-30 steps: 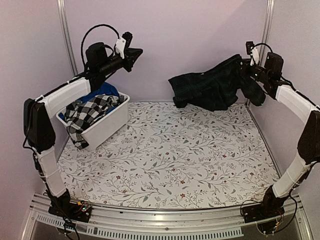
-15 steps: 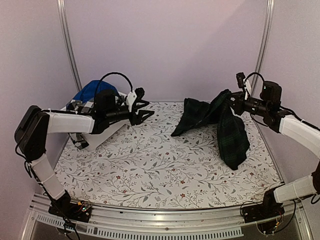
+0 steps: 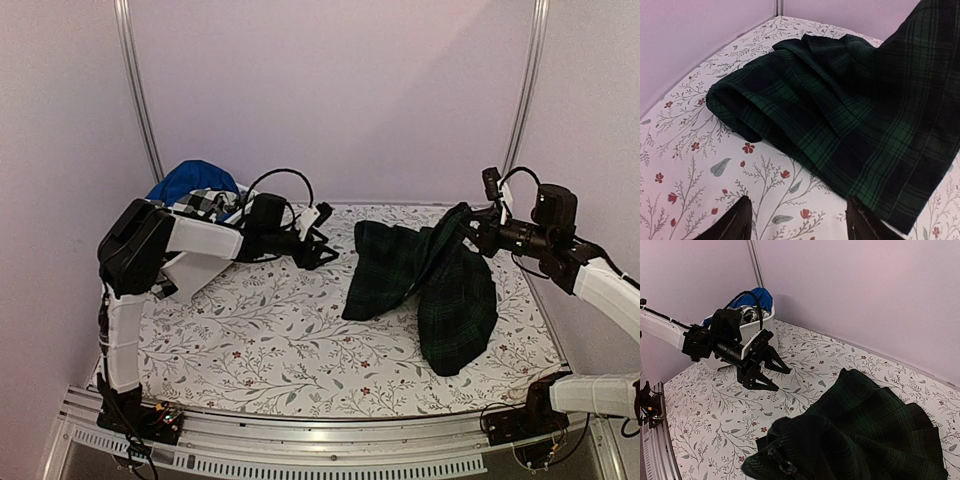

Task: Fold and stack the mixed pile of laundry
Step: Flatten out the crumpled skirt at the center of the board, then rotate the flattened skirt at the center of the board.

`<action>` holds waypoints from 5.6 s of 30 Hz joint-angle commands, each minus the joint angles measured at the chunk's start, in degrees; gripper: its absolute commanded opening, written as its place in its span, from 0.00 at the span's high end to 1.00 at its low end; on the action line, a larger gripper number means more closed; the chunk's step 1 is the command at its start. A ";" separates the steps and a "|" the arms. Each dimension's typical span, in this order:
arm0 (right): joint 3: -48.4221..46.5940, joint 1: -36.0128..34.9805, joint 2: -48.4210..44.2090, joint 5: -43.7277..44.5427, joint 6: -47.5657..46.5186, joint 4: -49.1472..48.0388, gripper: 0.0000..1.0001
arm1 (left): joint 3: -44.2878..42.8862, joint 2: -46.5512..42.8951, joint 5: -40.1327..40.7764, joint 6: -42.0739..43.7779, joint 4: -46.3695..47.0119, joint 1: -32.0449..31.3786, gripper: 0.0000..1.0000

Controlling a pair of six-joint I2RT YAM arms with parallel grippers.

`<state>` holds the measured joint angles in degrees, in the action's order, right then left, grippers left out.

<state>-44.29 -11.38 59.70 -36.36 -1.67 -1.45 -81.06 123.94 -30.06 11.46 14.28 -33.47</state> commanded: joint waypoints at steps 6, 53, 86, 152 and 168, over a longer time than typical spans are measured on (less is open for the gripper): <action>-0.60 -0.34 -4.21 4.71 1.33 1.37 0.97 | 12.73 -4.68 2.24 -10.11 1.43 -8.85 0.37; -17.05 -0.44 -8.23 -1.72 1.41 2.36 0.97 | 3.23 -37.09 25.31 -19.06 -19.46 -18.74 1.00; -25.08 0.73 21.39 -7.46 -19.56 3.84 0.47 | 6.64 -30.03 3.27 -21.80 -7.45 9.05 1.00; 0.17 -39.94 46.74 -1.94 38.41 -1.86 0.61 | -18.91 11.86 14.91 -16.77 -37.68 0.35 0.39; -19.61 -17.79 39.57 8.99 13.35 15.27 0.48 | -5.43 -4.88 17.50 -19.06 -28.24 -0.37 0.30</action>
<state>-57.17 -33.26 95.20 -31.42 19.81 8.99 -91.79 123.35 -12.62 -5.52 -17.10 -32.51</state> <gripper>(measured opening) 0.523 0.698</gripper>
